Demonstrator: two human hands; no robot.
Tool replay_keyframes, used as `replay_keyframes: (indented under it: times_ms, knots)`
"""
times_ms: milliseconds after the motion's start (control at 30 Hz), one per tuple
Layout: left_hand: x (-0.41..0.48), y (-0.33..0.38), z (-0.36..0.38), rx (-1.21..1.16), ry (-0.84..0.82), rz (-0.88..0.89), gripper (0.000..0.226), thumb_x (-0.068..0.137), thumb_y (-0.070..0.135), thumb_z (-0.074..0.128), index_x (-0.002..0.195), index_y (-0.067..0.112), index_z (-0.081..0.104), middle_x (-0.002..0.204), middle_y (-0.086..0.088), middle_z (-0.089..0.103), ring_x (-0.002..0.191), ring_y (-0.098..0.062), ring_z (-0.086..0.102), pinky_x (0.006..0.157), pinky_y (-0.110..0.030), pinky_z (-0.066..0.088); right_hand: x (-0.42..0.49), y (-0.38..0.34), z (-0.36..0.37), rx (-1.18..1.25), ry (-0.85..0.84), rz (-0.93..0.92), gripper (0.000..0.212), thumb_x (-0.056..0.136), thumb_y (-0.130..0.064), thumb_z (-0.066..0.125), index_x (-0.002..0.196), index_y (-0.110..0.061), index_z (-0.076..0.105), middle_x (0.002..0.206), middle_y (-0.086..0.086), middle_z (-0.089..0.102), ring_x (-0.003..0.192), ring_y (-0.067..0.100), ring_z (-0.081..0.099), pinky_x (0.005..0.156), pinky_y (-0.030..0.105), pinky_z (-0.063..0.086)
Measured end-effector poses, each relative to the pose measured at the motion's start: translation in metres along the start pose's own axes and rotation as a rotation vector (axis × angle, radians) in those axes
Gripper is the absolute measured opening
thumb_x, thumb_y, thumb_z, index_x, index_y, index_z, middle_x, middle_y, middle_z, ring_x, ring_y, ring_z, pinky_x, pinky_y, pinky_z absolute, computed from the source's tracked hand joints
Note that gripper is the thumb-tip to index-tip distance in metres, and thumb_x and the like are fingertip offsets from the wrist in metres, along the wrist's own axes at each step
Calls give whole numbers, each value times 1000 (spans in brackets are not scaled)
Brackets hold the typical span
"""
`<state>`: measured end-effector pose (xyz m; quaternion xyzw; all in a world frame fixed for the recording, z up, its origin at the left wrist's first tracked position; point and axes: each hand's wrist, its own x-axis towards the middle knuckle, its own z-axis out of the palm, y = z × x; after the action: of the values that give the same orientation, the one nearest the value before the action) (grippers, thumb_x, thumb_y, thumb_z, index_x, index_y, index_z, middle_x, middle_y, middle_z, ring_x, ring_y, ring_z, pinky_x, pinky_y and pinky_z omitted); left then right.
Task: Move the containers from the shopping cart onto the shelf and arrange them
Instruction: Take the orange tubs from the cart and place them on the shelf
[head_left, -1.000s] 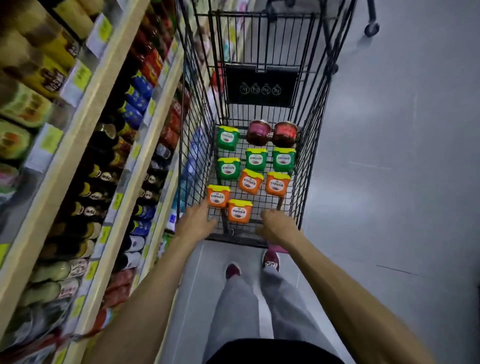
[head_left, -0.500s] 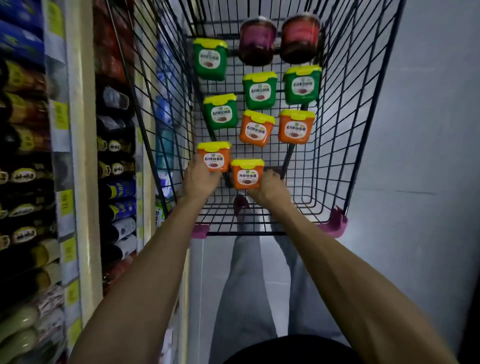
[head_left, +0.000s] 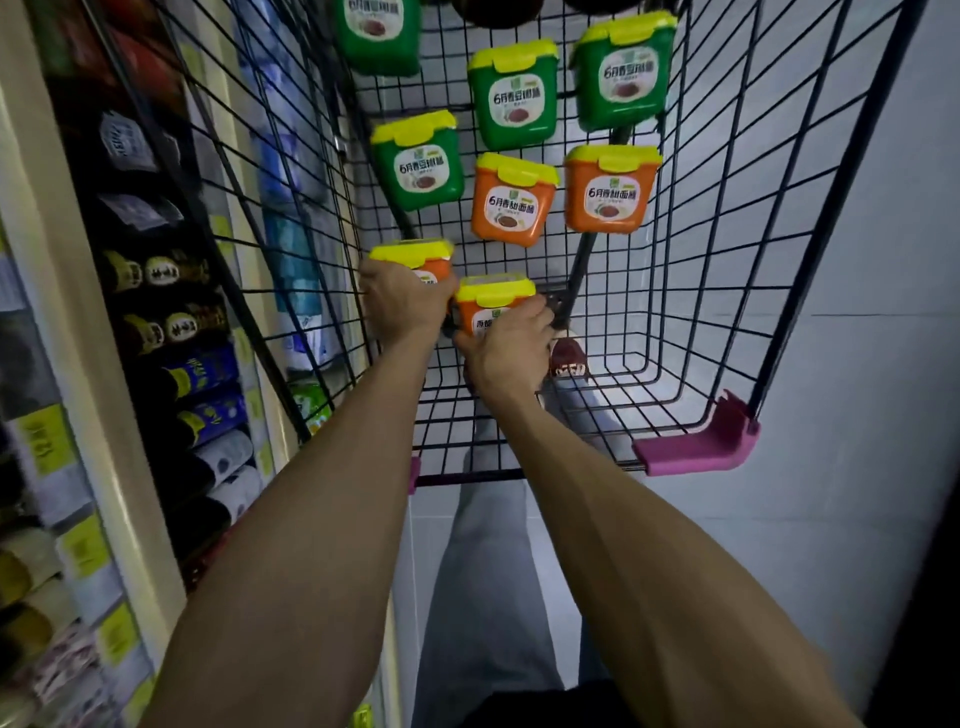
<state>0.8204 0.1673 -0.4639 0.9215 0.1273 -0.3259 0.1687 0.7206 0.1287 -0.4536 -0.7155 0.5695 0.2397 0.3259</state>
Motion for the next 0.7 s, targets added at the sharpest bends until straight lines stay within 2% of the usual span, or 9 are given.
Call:
replay_keyframes:
  times_ms: [233, 333, 467, 600, 700]
  knots:
    - [-6, -2, -3, 51, 36, 19, 101, 62, 45, 91, 135, 1, 37, 132, -16, 57, 119, -34, 58, 81, -39, 50, 4, 13, -14, 53, 41, -65, 97, 62, -42, 92, 131, -1, 36, 130, 16, 45, 121, 33, 50, 98, 42, 46]
    - [-21, 3, -13, 96, 25, 32, 102, 62, 47, 91, 136, 1, 36, 133, -17, 55, 121, -36, 57, 81, -43, 52, 0, 26, -42, 21, 76, -86, 100, 59, -44, 93, 130, -2, 36, 128, 15, 45, 117, 33, 53, 95, 44, 50]
    - [-55, 9, -34, 60, -1, 91, 103, 61, 48, 91, 136, 2, 39, 135, -18, 46, 117, -36, 57, 72, -38, 47, -13, 33, -95, -44, 95, -116, 100, 62, -46, 91, 133, -1, 36, 130, 15, 41, 116, 32, 53, 98, 43, 51]
    - [-101, 20, -65, 40, -3, 213, 101, 63, 42, 91, 136, -1, 38, 133, -20, 46, 119, -35, 55, 82, -40, 51, -36, 29, -146, -128, 142, -193, 100, 62, -49, 90, 132, -2, 36, 127, 13, 42, 116, 29, 49, 96, 41, 51]
    - [-136, 28, -95, -10, 36, 301, 103, 62, 45, 91, 136, -4, 38, 132, -21, 46, 119, -36, 54, 87, -42, 51, -55, 21, -183, -143, 164, -285, 101, 59, -50, 91, 130, -1, 38, 125, 13, 43, 115, 27, 47, 98, 39, 50]
